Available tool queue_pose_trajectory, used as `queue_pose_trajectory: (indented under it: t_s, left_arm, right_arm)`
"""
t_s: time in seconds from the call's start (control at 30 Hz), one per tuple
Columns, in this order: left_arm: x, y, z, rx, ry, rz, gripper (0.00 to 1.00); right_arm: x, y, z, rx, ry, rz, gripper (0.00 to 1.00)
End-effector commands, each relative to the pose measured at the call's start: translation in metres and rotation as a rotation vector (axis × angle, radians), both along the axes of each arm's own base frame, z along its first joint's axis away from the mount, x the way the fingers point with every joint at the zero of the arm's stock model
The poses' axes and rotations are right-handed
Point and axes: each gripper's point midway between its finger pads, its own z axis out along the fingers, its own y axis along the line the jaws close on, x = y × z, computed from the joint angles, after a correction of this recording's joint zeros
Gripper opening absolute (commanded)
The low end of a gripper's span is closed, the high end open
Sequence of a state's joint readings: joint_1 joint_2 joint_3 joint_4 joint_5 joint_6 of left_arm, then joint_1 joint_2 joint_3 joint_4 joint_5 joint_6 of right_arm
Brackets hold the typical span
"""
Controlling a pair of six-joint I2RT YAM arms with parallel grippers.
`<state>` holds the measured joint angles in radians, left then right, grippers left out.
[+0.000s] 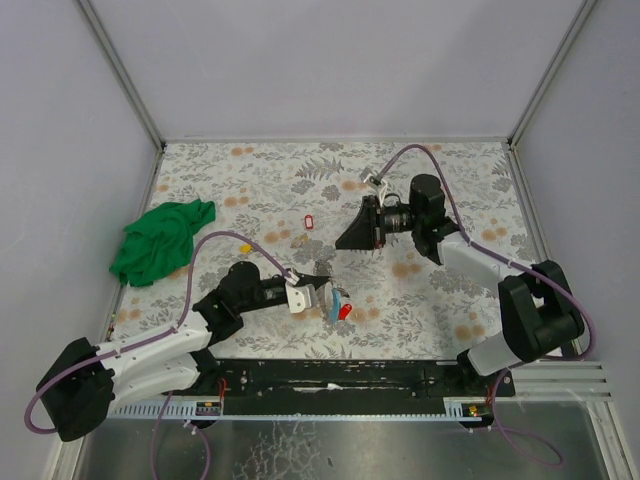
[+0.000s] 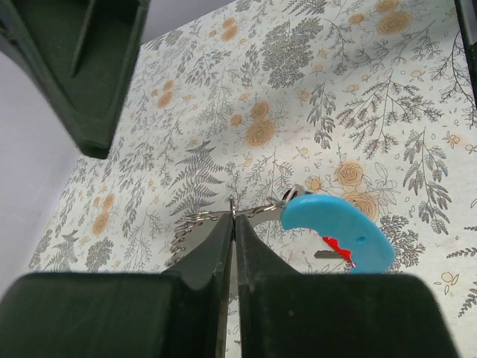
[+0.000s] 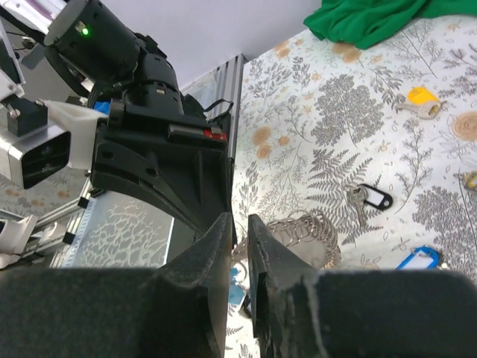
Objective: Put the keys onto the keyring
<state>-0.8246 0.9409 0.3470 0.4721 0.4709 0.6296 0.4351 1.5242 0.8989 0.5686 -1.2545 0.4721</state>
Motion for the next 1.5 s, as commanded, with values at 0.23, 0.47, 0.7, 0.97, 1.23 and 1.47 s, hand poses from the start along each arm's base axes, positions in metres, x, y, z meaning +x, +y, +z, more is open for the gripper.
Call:
queue_pose_trajectory:
  t_s: [0.23, 0.47, 0.7, 0.97, 1.23, 1.47]
  left_arm:
    - [0.003, -0.001, 0.002, -0.013, -0.023, 0.012, 0.00]
    - [0.008, 0.000, 0.009, -0.042, -0.006, 0.051, 0.00]
    - [0.020, 0.001, 0.015, -0.084, 0.086, 0.138, 0.00]
    - [0.030, 0.007, 0.021, -0.179, 0.250, 0.261, 0.00]
    - [0.029, 0.010, 0.024, -0.232, 0.326, 0.292, 0.00]
    - [0.028, 0.009, 0.027, -0.239, 0.326, 0.279, 0.00]
  right_arm:
    - [-0.029, -0.012, -0.011, 0.015, -0.517, -0.059, 0.31]
    - [-0.033, -0.002, -0.028, -0.085, -0.789, -0.141, 0.34]
    - [-0.030, -0.014, -0.008, 0.009, -0.951, -0.382, 0.31]
    - [-0.031, -0.008, -0.004, 0.054, -1.013, -0.564, 0.29]
    - [-0.025, 0.008, -0.014, 0.026, -1.047, -0.608, 0.27]
    - [-0.019, 0.017, -0.021, 0.014, -1.050, -0.606, 0.25]
